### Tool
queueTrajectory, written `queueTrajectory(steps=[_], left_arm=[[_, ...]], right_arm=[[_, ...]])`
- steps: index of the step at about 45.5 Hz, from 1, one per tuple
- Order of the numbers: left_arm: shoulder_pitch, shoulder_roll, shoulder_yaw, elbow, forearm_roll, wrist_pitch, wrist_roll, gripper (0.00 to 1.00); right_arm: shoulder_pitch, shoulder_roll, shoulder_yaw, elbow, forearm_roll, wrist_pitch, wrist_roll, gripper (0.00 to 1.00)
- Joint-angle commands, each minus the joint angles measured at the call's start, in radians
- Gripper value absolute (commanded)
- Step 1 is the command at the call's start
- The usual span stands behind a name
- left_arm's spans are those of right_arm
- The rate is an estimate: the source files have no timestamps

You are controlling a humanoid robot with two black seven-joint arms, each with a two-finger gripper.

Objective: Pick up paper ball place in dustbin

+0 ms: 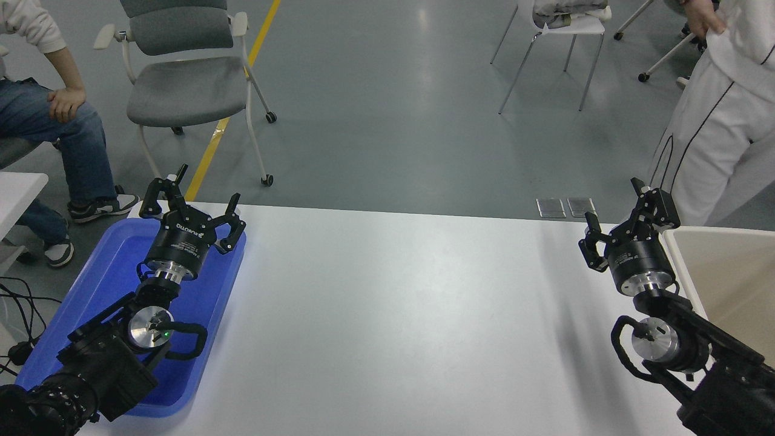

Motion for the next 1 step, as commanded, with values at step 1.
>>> queueTrajectory(steps=[1], left_arm=[[0.001, 0.0, 0.0, 0.0, -0.002, 0.001, 0.0, 1.0]], right_arm=[[-0.001, 0.003, -0.016, 0.006, -0.001, 0.002, 0.001, 1.0]])
